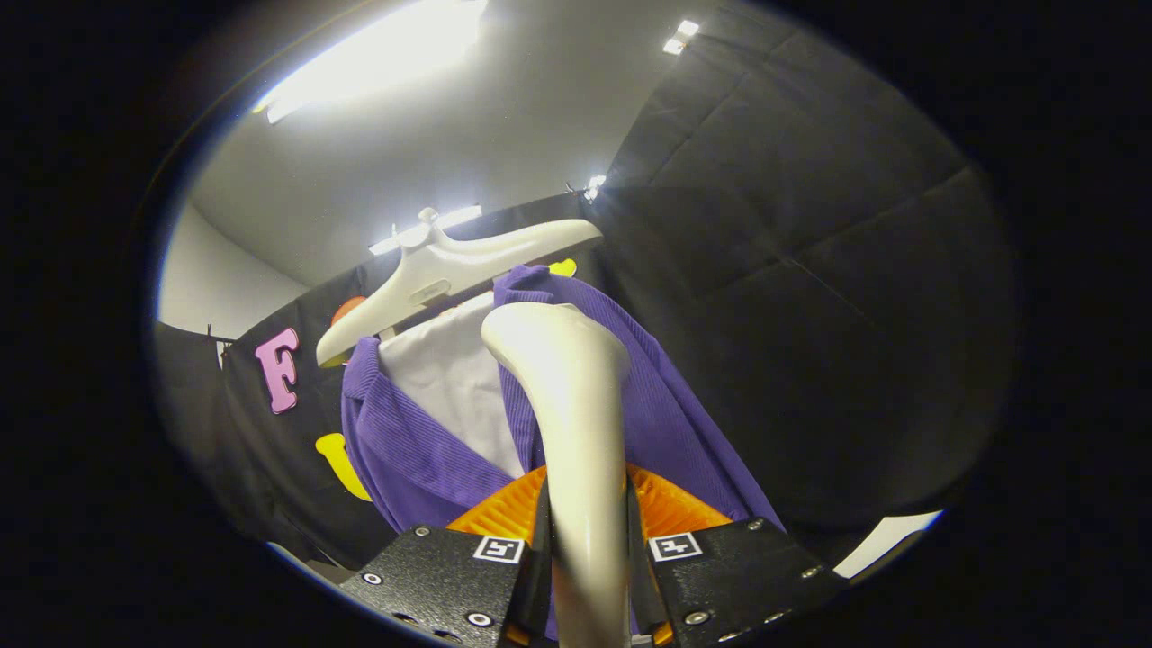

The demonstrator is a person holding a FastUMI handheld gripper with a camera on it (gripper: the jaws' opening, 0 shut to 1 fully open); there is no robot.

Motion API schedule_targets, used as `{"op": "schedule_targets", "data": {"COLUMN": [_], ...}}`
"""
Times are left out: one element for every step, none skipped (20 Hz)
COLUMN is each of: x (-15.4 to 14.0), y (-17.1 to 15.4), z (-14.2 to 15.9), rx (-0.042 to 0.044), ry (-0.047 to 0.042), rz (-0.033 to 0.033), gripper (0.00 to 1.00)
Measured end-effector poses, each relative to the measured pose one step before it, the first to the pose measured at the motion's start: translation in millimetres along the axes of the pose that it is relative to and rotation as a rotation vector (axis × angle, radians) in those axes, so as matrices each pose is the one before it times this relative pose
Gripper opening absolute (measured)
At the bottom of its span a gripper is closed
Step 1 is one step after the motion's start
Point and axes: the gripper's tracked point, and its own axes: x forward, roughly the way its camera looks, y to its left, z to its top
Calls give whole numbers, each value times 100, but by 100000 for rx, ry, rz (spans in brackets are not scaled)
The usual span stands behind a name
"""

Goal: Iron the clothes twice with a garment steamer, once on the left side and once on the right side.

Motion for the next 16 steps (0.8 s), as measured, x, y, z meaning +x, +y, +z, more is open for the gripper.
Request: {"op": "schedule_targets", "data": {"x": [310, 184, 126, 192, 85, -7, -53, -324, -132, -126, -40, -41, -103, -370, -170, -126], "y": [-579, -509, -598, -440, -558, -507, -554, -715, -411, -285, -427, -320, -442, -551, -333, -439], "z": [-901, -831, -828, -940, -845, -805, -710, -691, -683, -766, -711, -712, -764, -872, -743, -679], "rx": [-415, -119, -137, -26, -280, -283, -248, -312, -551, -582, -582, -508, -464, -139, -110, -24], "ry": [1974, 1614, 1804, 1812, 1733, 1695, 1577, 1225, 1453, 1363, 1206, 1359, 1505, 1437, 1508, 1114], "rz": [-804, -708, -688, -840, -874, -901, -717, -715, -398, -285, -264, -476, -526, -634, -543, -608], "gripper": [36, 36, 36, 36, 36, 36, 36, 36, 36, 36, 36, 36, 36, 36, 36, 36]}}
